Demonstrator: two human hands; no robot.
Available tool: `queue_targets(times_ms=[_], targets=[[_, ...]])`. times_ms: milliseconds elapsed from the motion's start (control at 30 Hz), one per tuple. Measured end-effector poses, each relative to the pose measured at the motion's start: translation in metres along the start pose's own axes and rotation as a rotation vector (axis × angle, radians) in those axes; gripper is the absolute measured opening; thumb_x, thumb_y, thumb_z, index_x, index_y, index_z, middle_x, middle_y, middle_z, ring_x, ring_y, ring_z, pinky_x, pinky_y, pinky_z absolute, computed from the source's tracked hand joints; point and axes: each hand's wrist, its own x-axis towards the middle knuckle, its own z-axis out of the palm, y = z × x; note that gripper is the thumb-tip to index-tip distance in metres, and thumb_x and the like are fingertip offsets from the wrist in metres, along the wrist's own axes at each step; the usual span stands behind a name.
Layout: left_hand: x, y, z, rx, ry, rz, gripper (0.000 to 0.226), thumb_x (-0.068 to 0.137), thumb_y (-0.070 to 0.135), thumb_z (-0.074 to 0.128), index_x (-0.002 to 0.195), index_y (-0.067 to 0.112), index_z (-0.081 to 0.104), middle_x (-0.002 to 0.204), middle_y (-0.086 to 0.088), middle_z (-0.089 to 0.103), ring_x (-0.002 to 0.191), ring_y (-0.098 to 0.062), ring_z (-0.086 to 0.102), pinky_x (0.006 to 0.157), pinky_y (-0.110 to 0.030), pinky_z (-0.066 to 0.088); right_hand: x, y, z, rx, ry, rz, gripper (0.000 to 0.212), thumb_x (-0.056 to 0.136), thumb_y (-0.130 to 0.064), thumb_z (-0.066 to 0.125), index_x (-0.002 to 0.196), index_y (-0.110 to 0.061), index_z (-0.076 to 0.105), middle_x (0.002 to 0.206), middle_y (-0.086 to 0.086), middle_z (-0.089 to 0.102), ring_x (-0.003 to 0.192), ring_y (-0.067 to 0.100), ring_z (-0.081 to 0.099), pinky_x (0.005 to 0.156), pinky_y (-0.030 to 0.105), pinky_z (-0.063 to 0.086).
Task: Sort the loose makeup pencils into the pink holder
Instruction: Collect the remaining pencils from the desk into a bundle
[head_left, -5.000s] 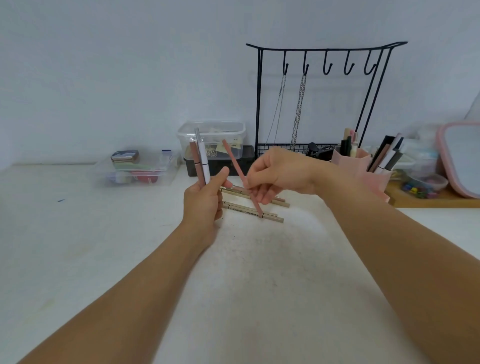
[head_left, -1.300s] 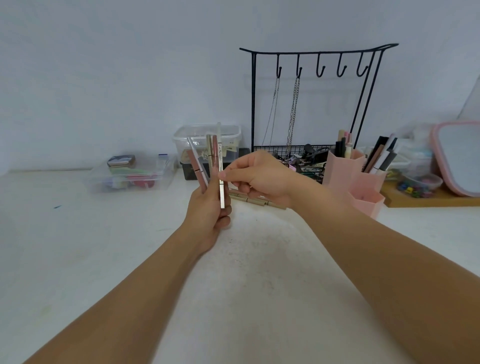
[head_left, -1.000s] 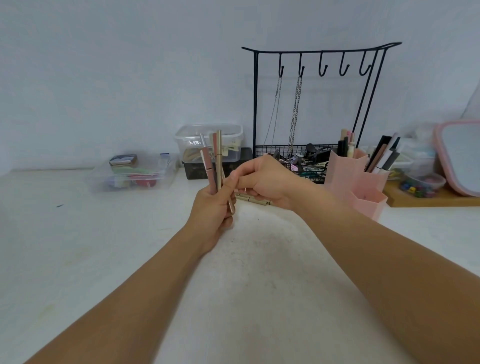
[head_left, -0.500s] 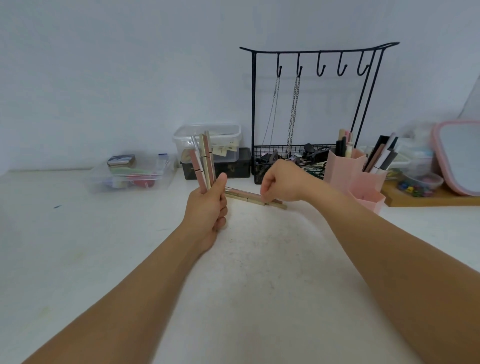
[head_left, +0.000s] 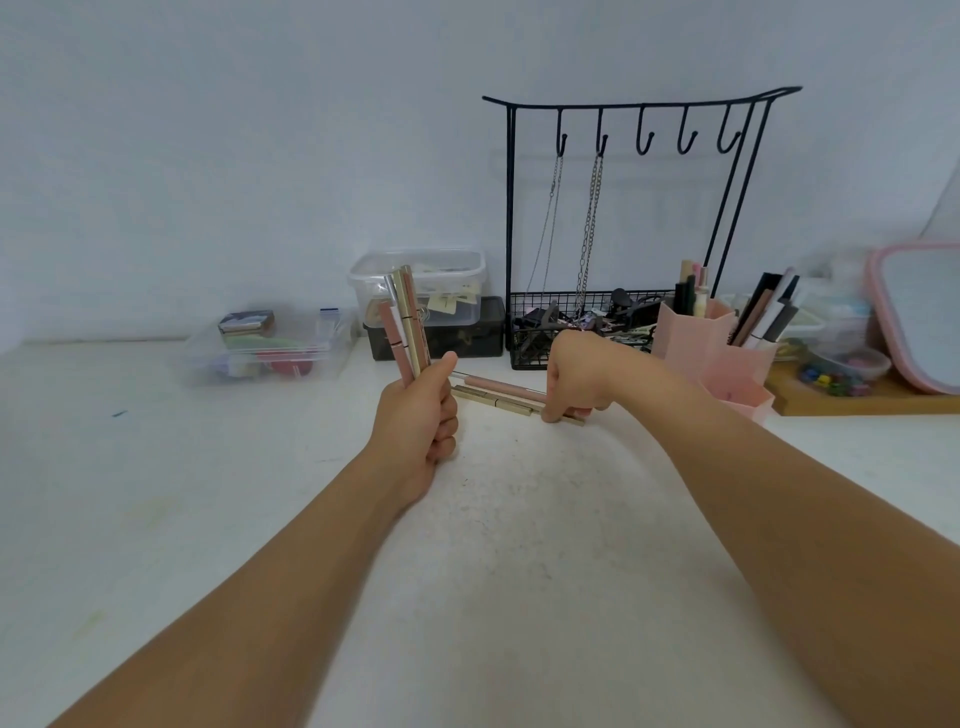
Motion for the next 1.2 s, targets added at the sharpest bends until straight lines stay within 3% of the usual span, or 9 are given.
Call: queue_targets(times_ms=[167, 300, 400, 500, 733, 833, 933, 1067, 1200], targets=[[0.000, -0.001, 0.000, 0.018, 0.006, 0.012, 0.049, 0.100, 0.039, 0.061, 0.063, 0.023, 0.032, 0.051, 0.006, 0.025, 0.044, -0.010, 0.019, 0.036, -0.022, 0.018, 0.002, 0.004, 0.001, 0.029, -0.065, 0.015, 0.023, 0.081, -0.019, 0.078, 0.092, 0.001, 0.078, 0.068, 0.007, 0.068, 0.061, 0.020, 0.059, 0.056, 0.025, 0.053], [0.001, -0.002, 0.001, 0.019, 0.014, 0.020, 0.047, 0.097, 0.044, 0.064, 0.065, 0.022, 0.037, 0.050, 0.007, 0.027, 0.044, -0.010, 0.020, 0.037, -0.022, 0.019, -0.001, 0.002, -0.003, 0.049, 0.010, -0.002, 0.014, 0.082, -0.016, 0.072, 0.078, -0.002, 0.071, 0.068, 0.010, 0.059, 0.059, 0.023, 0.052, 0.057, 0.028, 0.046], [-0.001, -0.001, 0.001, 0.022, 0.011, 0.016, 0.047, 0.090, 0.053, 0.067, 0.066, 0.022, 0.042, 0.051, 0.008, 0.028, 0.046, -0.010, 0.019, 0.040, -0.023, 0.017, -0.005, 0.001, -0.014, 0.375, 0.095, -0.058, 0.017, 0.084, -0.012, 0.071, 0.079, 0.003, 0.072, 0.067, 0.012, 0.065, 0.056, 0.019, 0.057, 0.055, 0.024, 0.049], [-0.001, -0.001, 0.002, 0.021, -0.024, 0.038, 0.049, 0.085, 0.064, 0.065, 0.069, 0.021, 0.048, 0.052, 0.007, 0.027, 0.046, -0.010, 0.019, 0.040, -0.022, 0.018, -0.016, -0.013, -0.021, 0.761, -0.029, -0.186, 0.012, 0.089, -0.010, 0.071, 0.088, 0.001, 0.074, 0.075, 0.012, 0.071, 0.059, 0.014, 0.063, 0.053, 0.021, 0.050], [0.001, -0.002, 0.000, 0.018, -0.081, 0.104, 0.062, 0.057, 0.080, 0.068, 0.065, 0.021, 0.049, 0.054, 0.003, 0.035, 0.046, -0.010, 0.024, 0.039, -0.021, 0.020, -0.017, -0.048, 0.004, 0.916, -0.132, -0.283, 0.014, 0.089, -0.008, 0.071, 0.095, 0.005, 0.073, 0.077, 0.013, 0.071, 0.060, 0.014, 0.065, 0.051, 0.019, 0.049], [0.002, -0.004, -0.001, 0.065, -0.116, 0.110, 0.054, 0.076, 0.064, 0.073, 0.060, 0.020, 0.048, 0.055, -0.001, 0.041, 0.046, -0.011, 0.026, 0.041, -0.022, 0.020, -0.018, -0.053, 0.013, 0.890, -0.085, -0.300, 0.010, 0.088, 0.000, 0.067, 0.093, 0.006, 0.073, 0.071, 0.010, 0.071, 0.058, 0.013, 0.064, 0.049, 0.019, 0.048], [0.004, -0.005, -0.002, 0.060, -0.104, 0.086, 0.046, 0.093, 0.051, 0.064, 0.065, 0.017, 0.055, 0.055, -0.004, 0.045, 0.045, -0.012, 0.028, 0.039, -0.020, 0.021, -0.018, -0.056, 0.018, 0.828, -0.043, -0.305, 0.010, 0.084, 0.000, 0.069, 0.089, 0.008, 0.071, 0.066, 0.008, 0.071, 0.055, 0.013, 0.064, 0.048, 0.020, 0.045], [0.004, -0.005, -0.002, 0.073, -0.055, 0.090, 0.042, 0.097, 0.054, 0.058, 0.078, 0.017, 0.058, 0.058, -0.003, 0.045, 0.044, -0.010, 0.030, 0.037, -0.020, 0.022, -0.017, -0.055, 0.019, 0.811, -0.019, -0.292, 0.014, 0.081, -0.003, 0.075, 0.087, 0.008, 0.069, 0.071, 0.014, 0.070, 0.054, 0.012, 0.060, 0.045, 0.019, 0.043], [0.000, -0.002, 0.001, 0.043, -0.013, 0.050, 0.043, 0.098, 0.045, 0.061, 0.067, 0.023, 0.042, 0.051, 0.006, 0.028, 0.043, -0.010, 0.020, 0.038, -0.021, 0.016, -0.013, -0.035, 0.007, 0.814, 0.032, -0.229, 0.019, 0.077, -0.012, 0.085, 0.084, -0.010, 0.068, 0.065, 0.003, 0.067, 0.054, 0.009, 0.060, 0.045, 0.019, 0.043]])
